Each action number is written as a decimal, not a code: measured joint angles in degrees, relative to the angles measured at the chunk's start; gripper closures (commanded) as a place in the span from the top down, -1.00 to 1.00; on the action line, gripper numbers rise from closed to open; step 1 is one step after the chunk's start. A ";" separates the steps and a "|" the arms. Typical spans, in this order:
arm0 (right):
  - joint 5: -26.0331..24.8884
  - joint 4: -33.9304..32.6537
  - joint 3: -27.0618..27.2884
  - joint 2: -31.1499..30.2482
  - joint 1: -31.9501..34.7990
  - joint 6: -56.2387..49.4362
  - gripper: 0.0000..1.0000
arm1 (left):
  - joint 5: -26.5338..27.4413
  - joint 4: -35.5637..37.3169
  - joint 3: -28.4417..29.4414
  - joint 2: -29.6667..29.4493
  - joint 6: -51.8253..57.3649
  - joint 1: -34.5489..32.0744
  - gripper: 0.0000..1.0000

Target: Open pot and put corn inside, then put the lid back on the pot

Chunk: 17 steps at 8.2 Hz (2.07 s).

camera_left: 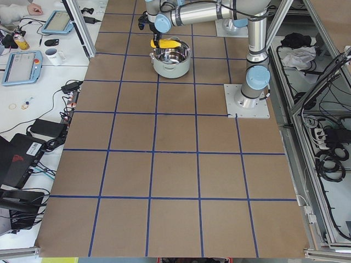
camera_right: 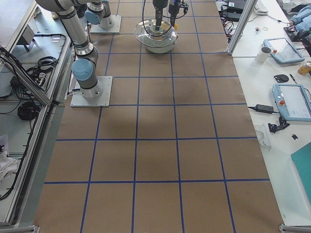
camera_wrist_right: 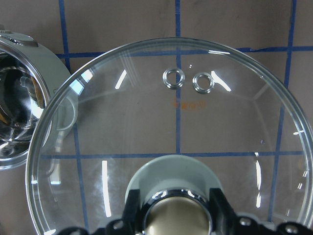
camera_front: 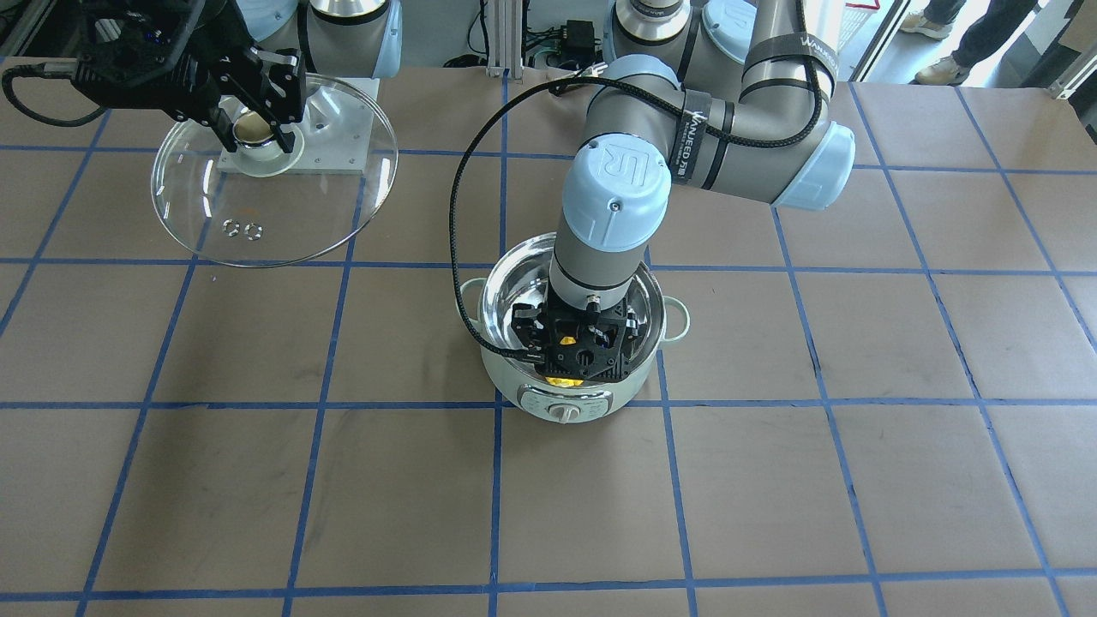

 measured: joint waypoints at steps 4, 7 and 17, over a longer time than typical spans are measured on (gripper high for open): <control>-0.04 0.23 0.01 -0.03 0.00 -0.44 -0.94 | 0.06 -0.21 -3.41 1.06 1.00 -0.19 -0.56; -0.01 0.38 0.01 -0.04 0.00 -0.45 -0.94 | 0.16 -0.23 -4.96 1.03 0.99 -0.22 1.00; 0.09 0.60 0.09 -0.04 0.00 -0.35 -0.94 | 1.53 -14.09 7.89 4.31 5.04 7.41 1.00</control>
